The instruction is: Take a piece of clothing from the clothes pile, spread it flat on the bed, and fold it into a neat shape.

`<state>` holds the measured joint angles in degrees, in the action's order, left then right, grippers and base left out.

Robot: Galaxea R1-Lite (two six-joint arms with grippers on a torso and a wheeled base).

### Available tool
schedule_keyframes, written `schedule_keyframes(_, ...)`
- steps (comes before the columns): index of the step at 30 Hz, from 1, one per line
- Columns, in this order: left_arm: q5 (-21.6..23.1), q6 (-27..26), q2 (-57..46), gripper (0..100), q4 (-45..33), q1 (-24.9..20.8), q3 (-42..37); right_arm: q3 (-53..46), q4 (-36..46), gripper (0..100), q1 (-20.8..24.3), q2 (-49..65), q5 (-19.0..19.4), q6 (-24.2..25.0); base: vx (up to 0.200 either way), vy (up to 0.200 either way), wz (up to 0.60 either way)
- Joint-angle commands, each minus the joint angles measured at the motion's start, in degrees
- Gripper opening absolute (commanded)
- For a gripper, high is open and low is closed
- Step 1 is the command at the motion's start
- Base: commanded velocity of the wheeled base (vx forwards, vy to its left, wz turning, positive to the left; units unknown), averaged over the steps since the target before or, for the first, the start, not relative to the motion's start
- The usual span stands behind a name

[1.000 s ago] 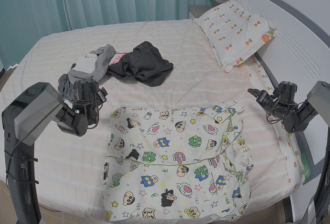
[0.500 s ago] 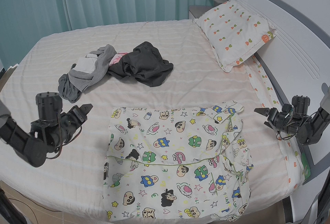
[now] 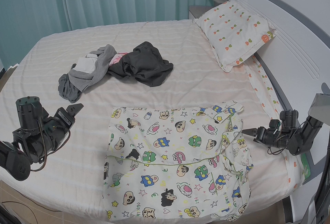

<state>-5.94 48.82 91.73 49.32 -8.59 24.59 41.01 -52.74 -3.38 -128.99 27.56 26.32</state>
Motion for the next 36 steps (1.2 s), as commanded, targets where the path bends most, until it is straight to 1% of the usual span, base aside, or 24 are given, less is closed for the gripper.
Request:
schedule_keyframes(1,0.05,-0.04,-1.03,100,-0.02,-0.02,-0.15,0.74,0.09,100,1.62,-1.27,0.03,-0.04,0.0,0.0,0.0)
schedule_keyframes(11,0.05,0.04,-0.5,100,-0.02,-0.02,-0.15,0.12,0.27,100,2.76,-2.14,0.03,-1.27,0.0,0.0,0.0)
schedule_keyframes(12,0.05,0.04,-0.5,100,-0.02,-0.02,-0.07,0.48,0.62,0,2.76,-2.5,0.03,-1.27,0.0,0.0,0.0)
schedule_keyframes(14,-0.04,0.04,-0.5,100,-0.02,0.07,-0.07,0.83,2.2,0,2.76,-2.67,0.03,-1.27,0.0,0.0,0.0)
schedule_keyframes(19,-0.04,0.04,-0.42,100,-0.02,0.07,-0.24,0.12,2.2,0,2.41,-2.23,-0.32,-1.53,0.0,0.0,0.0)
schedule_keyframes(22,-0.13,-0.04,-0.33,100,-0.02,0.07,-0.24,0.04,1.41,0,1.09,-2.23,-0.49,-1.8,0.0,0.0,0.0)
schedule_keyframes(23,-0.22,-0.13,-0.42,100,-0.02,0.07,-0.24,-0.05,0.62,0,-0.4,-2.23,-0.49,-1.89,0.0,0.0,0.0)
schedule_keyframes(24,-0.22,-0.13,-0.42,100,-0.02,0.07,-0.24,-0.05,0.62,0,-0.4,-2.23,-0.49,-1.89,0.0,0.0,0.0)
schedule_keyframes(27,-0.39,-0.4,-0.33,100,-0.02,0.16,-0.42,-0.05,-1.05,0,-3.04,-2.14,-0.58,-1.8,0.0,0.0,0.0)
schedule_keyframes(33,-0.39,-0.57,-0.33,100,-0.02,0.16,-0.51,-0.05,-2.2,0,-4.71,-0.91,-2.25,-2.06,0.0,0.0,0.0)
schedule_keyframes(36,-0.39,-0.66,-0.33,100,-0.02,0.16,-0.51,0.65,-2.28,0,-5.76,-0.74,-4.01,-2.06,0.0,0.0,0.0)
